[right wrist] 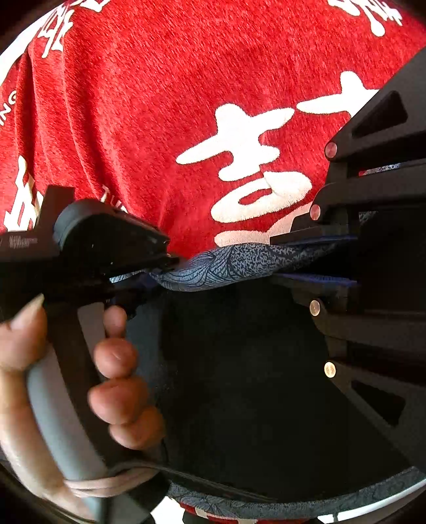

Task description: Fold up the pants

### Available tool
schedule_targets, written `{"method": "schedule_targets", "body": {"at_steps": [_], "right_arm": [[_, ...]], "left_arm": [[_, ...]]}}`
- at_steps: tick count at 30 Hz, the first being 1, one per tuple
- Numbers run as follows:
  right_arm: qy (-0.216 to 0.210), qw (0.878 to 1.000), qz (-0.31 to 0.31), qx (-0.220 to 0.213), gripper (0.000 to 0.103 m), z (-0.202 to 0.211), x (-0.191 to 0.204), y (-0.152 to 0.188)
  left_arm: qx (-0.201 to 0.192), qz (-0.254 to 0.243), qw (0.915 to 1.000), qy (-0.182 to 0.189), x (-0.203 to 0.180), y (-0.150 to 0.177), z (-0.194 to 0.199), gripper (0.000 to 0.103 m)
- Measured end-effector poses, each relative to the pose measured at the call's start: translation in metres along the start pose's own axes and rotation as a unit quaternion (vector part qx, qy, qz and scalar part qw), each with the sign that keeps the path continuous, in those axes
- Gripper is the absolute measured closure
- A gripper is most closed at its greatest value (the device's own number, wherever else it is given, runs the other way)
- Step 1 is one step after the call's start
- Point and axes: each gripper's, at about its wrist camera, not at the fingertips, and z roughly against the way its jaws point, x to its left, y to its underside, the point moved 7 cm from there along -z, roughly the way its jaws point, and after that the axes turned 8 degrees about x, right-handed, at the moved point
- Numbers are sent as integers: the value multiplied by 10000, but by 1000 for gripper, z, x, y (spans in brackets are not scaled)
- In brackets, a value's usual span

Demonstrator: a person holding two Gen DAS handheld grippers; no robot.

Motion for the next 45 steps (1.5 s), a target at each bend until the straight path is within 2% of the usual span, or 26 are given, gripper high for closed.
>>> {"method": "schedule_targets", "body": {"at_steps": [4, 8, 12, 15, 19, 21, 23, 25, 26, 28, 31, 33, 36, 38, 40, 42, 45], "right_arm": [[-14, 9997, -200, -130, 95, 19, -2, 5], [123, 9993, -259, -225, 96, 44, 5, 10], [313, 9986, -190, -380, 96, 83, 29, 18], [431, 9980, -23, -451, 96, 114, 62, 25], [320, 9982, 341, -387, 97, 126, 119, 34], [229, 9979, 568, -212, 96, 113, 149, 40], [195, 9969, 761, 25, 96, 93, 180, 48], [83, 9968, 760, 241, 96, 71, 203, 57], [25, 9969, 710, 324, 96, 63, 210, 61], [13, 9977, 557, 392, 96, 54, 218, 66], [4, 9992, 226, 341, 96, 57, 215, 66], [-105, 9995, -27, 291, 96, 61, 212, 66], [-96, 9996, -19, 277, 96, 67, 223, 71], [-267, 9992, -39, 285, 96, 67, 229, 71], [-492, 9977, 10, 461, 96, 58, 239, 76], [-340, 9977, 127, 564, 96, 56, 250, 82], [-580, 9976, -267, 263, 96, 81, 242, 80]], "left_arm": [[-649, -180, 9975, 227, 6, 32, 32, 93], [-1005, -280, 9940, 332, 20, 71, 59, 93], [-1453, -383, 9868, 606, 34, 116, 94, 93], [-1599, -413, 9837, 706, 46, 151, 110, 93], [-1529, -235, 9833, 956, 89, 200, 106, 93], [-1373, -121, 9854, 1000, 110, 213, 91, 93], [-995, 181, 9888, 1093, 133, 224, 65, 92], [-720, 283, 9908, 1111, 147, 231, 39, 92], [-705, 284, 9907, 1132, 150, 234, 33, 91], [-821, 250, 9890, 1207, 152, 237, 34, 91], [-983, 140, 9888, 1112, 148, 241, 43, 91], [-988, 172, 9893, 1055, 149, 246, 45, 91], [-916, 316, 9893, 1093, 156, 252, 40, 91], [-911, 380, 9887, 1130, 160, 255, 40, 91], [-891, 401, 9900, 1016, 162, 258, 41, 86], [-846, 381, 9920, 861, 165, 262, 43, 82], [-954, 243, 9935, 580, 166, 270, 60, 81]]}}
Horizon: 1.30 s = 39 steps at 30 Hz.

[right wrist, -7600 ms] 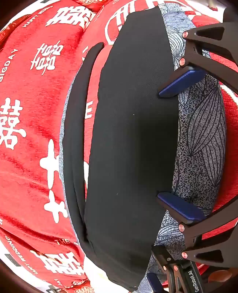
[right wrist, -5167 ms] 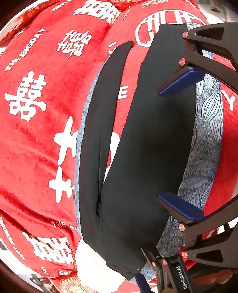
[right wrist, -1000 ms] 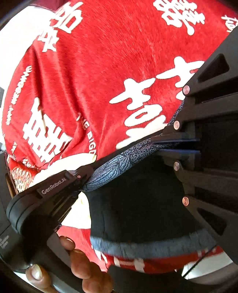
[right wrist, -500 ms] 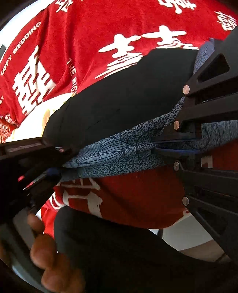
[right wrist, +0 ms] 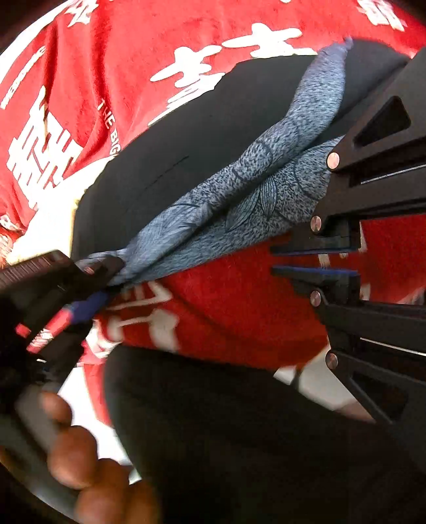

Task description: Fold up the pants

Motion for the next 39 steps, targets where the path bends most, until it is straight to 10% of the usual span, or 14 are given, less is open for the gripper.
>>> {"method": "schedule_targets", "body": {"at_steps": [4, 6, 9, 16, 20, 25, 31, 39], "right_arm": [[39, 9956, -853, -378, 88, 26, -47, -6], [56, 9901, -1352, -376, 0, 22, -73, -7], [-33, 9815, -1864, -436, 2, 11, -102, -4], [-61, 9714, -2358, 284, 2, -10, -111, 43], [22, 9601, -2795, 115, 2, 20, -130, 83], [543, 9122, -4056, -222, 2, 56, -230, 133], [533, 8143, -5777, 142, 2, 44, -339, 167], [958, 7896, -5850, 1588, 2, -38, -376, 149]], "left_arm": [[-296, -374, 9977, -474, -8, 1, 25, 79], [-401, -416, 9977, -354, -16, -5, 31, 70], [-563, -517, 9967, -273, -36, -21, 28, 43], [351, -741, 9960, -363, -62, -24, -51, 41], [116, -1441, 9852, -924, -84, -8, -48, 35], [296, -1688, 9841, -462, -130, 5, -51, 35], [564, -2636, 9628, -201, -225, 37, -79, 34], [864, -2902, 9523, -378, -258, 48, -113, 34]]}}
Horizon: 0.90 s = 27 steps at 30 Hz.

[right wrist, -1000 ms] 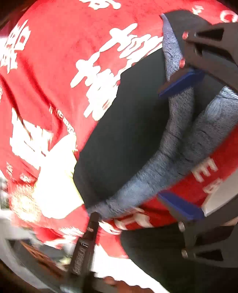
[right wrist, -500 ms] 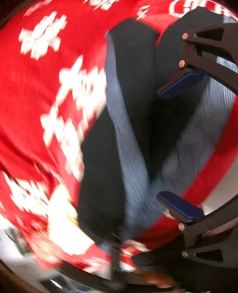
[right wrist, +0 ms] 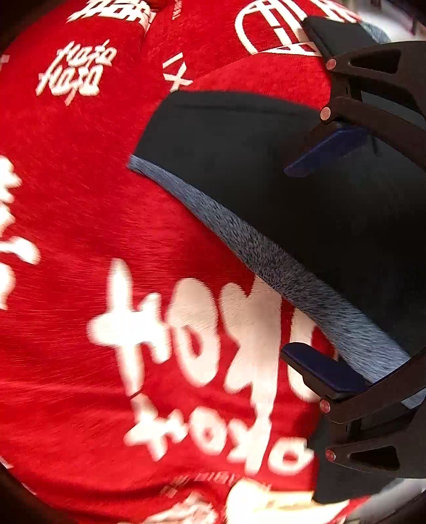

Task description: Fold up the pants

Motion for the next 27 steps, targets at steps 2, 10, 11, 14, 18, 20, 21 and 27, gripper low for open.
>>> {"method": "schedule_targets", "body": {"at_steps": [2, 10, 11, 14, 18, 20, 21, 27], "right_arm": [[226, 9996, -100, 150, 22, -17, -8, 2], [-986, 9904, -703, -670, 85, 40, -61, 39], [-1028, 9886, -742, -813, 85, 51, -68, 48], [-1193, 9808, -1017, -1158, 87, 80, -88, 83], [-1241, 9725, -1370, -1420, 87, 97, -111, 144], [-1264, 9699, -1592, -1341, 87, 89, -128, 174], [-1309, 9699, -1664, -1199, 87, 79, -133, 188], [-1034, 9795, -1505, -847, 25, 52, -145, 211]], "left_arm": [[11, 34, 10000, 49, 3, 0, -1, 34], [2, 55, 9999, 145, 7, 4, 0, 33], [12, 54, 9998, 176, 6, 6, 1, 33], [57, -10, 9997, 223, 3, 14, 2, 33], [74, -254, 9994, 242, -8, 25, 4, 33], [69, -396, 9990, 178, -15, 28, 4, 33], [70, -451, 9989, 145, -18, 29, 4, 33], [151, -738, 9970, 188, -44, 31, -2, 31]]}}
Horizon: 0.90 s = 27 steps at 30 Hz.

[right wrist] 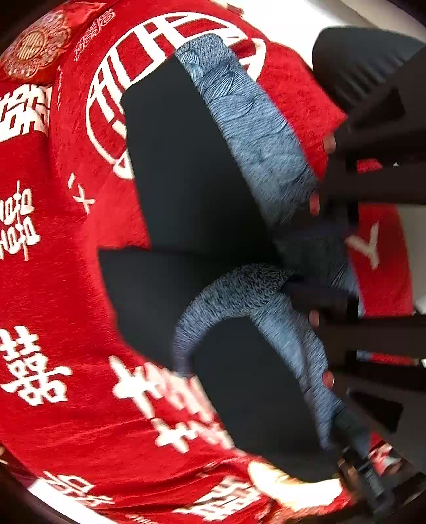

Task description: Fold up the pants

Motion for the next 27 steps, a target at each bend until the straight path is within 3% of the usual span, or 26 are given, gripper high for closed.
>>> {"method": "schedule_targets", "body": {"at_steps": [1, 2, 7, 10, 14, 16, 20, 22, 23, 24, 25, 27], "right_arm": [[83, 9997, 157, -170, 16, 8, 1, -1], [137, 9987, 331, -360, 14, 17, 5, -2], [719, 9839, 1343, -935, 14, 47, 29, -15], [1124, 9647, 2113, -1098, 14, 48, 54, -32], [1713, 9263, 3222, -936, 14, 20, 92, -50], [2133, 9013, 3715, -650, 14, -8, 107, -56], [3028, 8472, 4361, -166, 14, -60, 110, -58], [2939, 8483, 4398, -259, 15, -63, 109, -59], [2792, 8565, 4336, -222, 32, -61, 107, -59], [2608, 8698, 4188, -108, 69, -59, 103, -61], [2619, 8783, 3999, -128, 81, -54, 96, -66], [2251, 9031, 3651, -203, 89, -39, 84, -71]], "left_arm": [[8, -24, 10000, -21, -3, 1, -2, 30], [-6, -33, 10000, -51, -4, 1, -3, 29], [-48, 10, 9999, -120, -6, 2, -5, 27], [-144, 133, 9998, 60, -7, -2, 5, 27], [-82, 215, 9997, 97, -6, -4, 2, 27], [66, 241, 9996, 106, -3, -1, -8, 27], [-12, 223, 9998, 4, -3, 2, -7, 27], [7, 231, 9997, -7, -3, 2, -8, 27], [11, 225, 9997, -17, -3, 2, -8, 27], [11, 219, 9998, -32, -3, 3, -9, 27], [20, 197, 9998, -71, -3, 3, -9, 27], [28, 163, 9998, -149, -5, 3, -10, 27]]}}
